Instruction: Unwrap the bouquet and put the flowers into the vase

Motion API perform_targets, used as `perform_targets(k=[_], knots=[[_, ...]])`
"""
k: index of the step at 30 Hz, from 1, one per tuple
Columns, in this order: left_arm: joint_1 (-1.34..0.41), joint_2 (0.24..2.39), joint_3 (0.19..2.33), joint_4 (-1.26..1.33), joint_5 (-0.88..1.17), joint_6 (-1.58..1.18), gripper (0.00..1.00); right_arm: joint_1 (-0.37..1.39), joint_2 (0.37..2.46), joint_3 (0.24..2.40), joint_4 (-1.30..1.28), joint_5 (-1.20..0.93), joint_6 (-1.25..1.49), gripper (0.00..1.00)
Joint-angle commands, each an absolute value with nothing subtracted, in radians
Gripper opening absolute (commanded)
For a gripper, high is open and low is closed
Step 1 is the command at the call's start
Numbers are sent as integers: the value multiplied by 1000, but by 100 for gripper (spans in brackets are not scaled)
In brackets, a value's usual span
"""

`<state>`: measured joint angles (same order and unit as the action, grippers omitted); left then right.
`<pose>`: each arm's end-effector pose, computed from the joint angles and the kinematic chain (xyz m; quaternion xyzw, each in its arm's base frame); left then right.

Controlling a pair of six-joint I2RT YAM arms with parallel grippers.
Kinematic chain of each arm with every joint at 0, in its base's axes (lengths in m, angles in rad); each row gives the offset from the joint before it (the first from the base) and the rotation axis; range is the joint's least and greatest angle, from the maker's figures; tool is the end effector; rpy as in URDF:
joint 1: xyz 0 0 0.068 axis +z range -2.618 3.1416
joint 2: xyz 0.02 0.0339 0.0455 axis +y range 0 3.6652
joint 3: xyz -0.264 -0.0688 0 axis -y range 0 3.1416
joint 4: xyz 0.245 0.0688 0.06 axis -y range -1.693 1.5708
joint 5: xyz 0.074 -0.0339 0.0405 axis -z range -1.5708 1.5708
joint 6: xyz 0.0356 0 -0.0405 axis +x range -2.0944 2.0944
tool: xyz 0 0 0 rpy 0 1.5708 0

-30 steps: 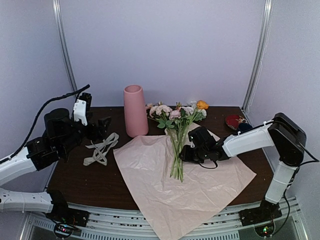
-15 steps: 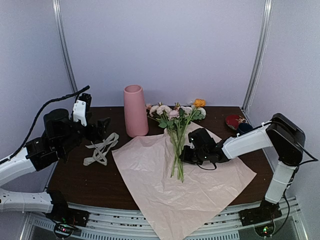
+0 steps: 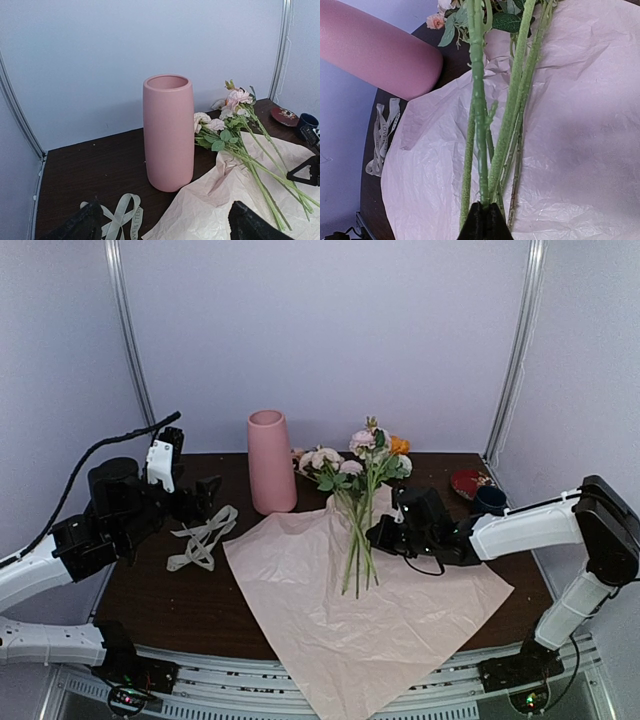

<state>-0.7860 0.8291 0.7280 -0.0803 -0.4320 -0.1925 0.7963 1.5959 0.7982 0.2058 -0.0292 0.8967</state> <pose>0.1491 -0.1282 0.3239 0.0882 0.7577 -0.1485 0.6293 0.2312 0.2378 0.1828 0.0374 0.8817 0.3606 0.3018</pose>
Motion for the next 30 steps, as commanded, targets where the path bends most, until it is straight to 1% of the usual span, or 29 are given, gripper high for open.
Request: perform_targets(k=[1,3,5,11,15,18,22,26,30], knots=[[-785,836,723,-58,-434,-201,90,800,1550,749,253,-4,893,4],[-784,836,723,-58,-435,-202,91,801,1513,718,276,20,887,3],[-784,838,721,-58,-434,-203,91,803,1432,672,301,73,868,1],[-784,853,722,-51,-431,-200,91,804,1263,628,336,123,760,1],[-784,866,721,-50,-424,-210,91,804,1216,602,340,130,718,2],[-784,873,717,-49,-419,-222,91,804,1232,576,332,121,720,4],[-784,884,713,-48,-415,-232,91,810,1244,530,339,88,735,0],[-784,893,717,-45,-388,-248,91,827,1165,494,384,100,710,0],[-784,897,750,-10,-280,-299,90,871,1052,520,381,178,632,0]])
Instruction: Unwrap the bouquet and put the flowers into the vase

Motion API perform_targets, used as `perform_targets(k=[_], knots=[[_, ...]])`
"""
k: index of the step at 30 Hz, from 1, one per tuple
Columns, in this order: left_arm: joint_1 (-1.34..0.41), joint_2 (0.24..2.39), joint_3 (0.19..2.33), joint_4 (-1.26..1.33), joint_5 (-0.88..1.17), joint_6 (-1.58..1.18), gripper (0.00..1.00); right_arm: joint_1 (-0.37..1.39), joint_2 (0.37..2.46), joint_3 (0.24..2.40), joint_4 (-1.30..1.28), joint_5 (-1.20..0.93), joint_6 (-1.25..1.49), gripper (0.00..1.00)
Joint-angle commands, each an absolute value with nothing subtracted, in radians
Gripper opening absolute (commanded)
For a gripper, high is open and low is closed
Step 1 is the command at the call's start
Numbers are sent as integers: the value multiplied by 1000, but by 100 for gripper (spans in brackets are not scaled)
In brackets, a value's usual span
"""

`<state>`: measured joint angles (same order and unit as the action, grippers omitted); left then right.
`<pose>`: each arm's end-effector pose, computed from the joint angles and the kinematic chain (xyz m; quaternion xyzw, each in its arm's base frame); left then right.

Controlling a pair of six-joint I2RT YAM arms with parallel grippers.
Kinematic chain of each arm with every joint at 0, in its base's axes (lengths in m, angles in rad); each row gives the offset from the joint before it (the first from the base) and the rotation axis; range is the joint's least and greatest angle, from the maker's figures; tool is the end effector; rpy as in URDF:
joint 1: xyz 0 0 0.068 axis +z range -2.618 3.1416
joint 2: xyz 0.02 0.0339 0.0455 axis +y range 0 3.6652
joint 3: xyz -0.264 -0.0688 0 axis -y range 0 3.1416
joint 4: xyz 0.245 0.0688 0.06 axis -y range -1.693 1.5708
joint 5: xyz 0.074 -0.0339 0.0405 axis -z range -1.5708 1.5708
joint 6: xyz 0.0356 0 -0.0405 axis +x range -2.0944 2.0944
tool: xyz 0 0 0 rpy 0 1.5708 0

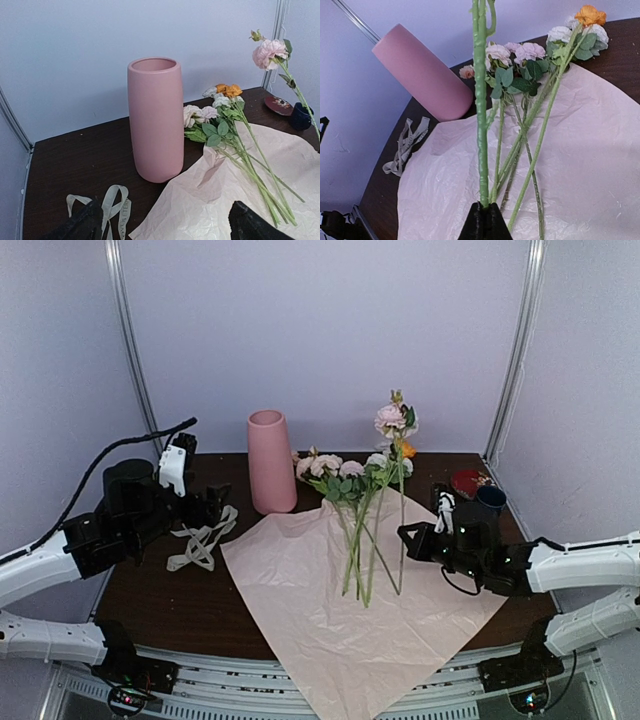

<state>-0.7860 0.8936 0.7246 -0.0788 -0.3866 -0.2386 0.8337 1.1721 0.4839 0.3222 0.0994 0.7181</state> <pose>0.1578 -0.1390 0.3109 0.0957 0.7775 -0.1634 0.5998 0.1687 0.1805 0.2084 -0.0194 0.8232 0.3671 0.4326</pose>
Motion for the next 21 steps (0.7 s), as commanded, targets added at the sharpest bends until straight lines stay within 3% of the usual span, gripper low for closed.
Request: perform_targets(k=[1,3,8,13,21], knots=[[-784,897,757,10,-242,-338,91,889,1028,534,376,211,612,0],[-784,888,754,85,-170,-408,97,934,980,564,380,273,555,0],[-784,903,768,271,-39,-540,98,1088,932,645,417,391,367,0],[-816,1012,822,473,255,-574,98,1319,969,665,520,603,158,0],[-1031,1201,1001,486,302,-411,98,1527,1159,691,674,745,-25,0]])
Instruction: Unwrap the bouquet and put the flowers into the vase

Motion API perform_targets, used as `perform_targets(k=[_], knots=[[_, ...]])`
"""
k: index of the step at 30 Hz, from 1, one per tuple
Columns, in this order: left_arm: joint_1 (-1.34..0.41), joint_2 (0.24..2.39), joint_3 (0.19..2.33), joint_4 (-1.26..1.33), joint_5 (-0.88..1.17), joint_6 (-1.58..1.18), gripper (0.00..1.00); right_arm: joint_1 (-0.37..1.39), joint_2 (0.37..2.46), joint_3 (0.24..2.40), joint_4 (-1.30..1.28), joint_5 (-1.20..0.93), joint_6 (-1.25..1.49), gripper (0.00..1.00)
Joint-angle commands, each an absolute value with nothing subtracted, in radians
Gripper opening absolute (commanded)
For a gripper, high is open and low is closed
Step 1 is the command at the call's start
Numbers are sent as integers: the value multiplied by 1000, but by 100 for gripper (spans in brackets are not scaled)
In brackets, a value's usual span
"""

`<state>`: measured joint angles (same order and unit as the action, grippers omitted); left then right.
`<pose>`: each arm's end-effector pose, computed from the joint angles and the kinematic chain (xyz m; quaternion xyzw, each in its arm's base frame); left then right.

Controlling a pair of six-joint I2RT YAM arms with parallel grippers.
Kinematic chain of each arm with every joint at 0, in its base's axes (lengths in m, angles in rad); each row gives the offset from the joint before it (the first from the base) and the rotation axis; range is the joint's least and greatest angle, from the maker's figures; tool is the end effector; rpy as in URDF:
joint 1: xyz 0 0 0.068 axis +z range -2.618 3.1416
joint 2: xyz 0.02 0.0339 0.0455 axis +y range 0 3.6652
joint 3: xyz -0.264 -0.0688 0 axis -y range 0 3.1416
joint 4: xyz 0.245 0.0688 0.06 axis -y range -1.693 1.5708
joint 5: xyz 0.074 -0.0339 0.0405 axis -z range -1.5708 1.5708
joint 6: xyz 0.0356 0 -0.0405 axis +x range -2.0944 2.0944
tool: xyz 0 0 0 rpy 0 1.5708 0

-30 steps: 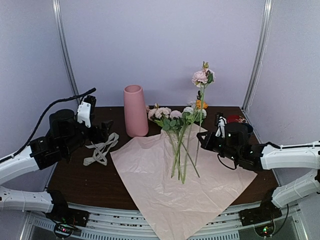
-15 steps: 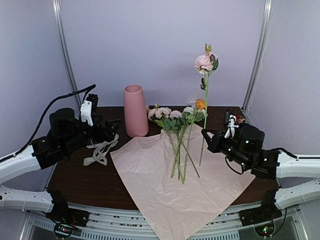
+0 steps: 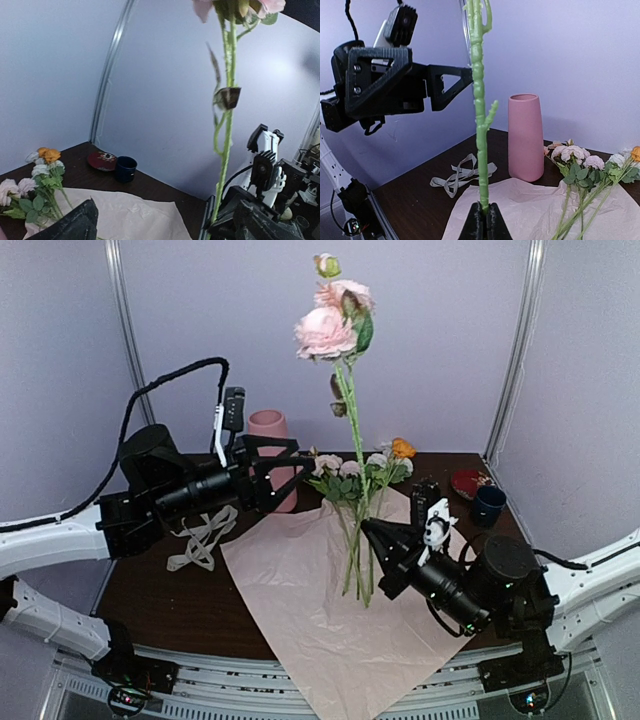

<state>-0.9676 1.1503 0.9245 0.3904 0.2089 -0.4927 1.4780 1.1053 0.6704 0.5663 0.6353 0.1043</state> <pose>0.1481 -0.2280 0.3760 0.2286 0.6063 -0.5563 0.5203 0.0443 0.2477 0.3141 -0.2154 0.6331 0.3633 0.6486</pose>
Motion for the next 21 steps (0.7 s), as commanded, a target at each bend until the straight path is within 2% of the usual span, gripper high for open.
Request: perform_targets(k=[1,6,13,21], knots=[[-1046,1213,1013,483,311,-391,98,1533,1174,694,681,743,-19,0],[-1096,1260,1059,416,310,-317,91,1543,1200,702,693,701,12,0],[-1097,1296,1069,446,320,-353,80,1555,1219,681,731,677,13,0],[-1097,1374,1106,543,388,-459,61,1560,1232,667,763,696,24,0]])
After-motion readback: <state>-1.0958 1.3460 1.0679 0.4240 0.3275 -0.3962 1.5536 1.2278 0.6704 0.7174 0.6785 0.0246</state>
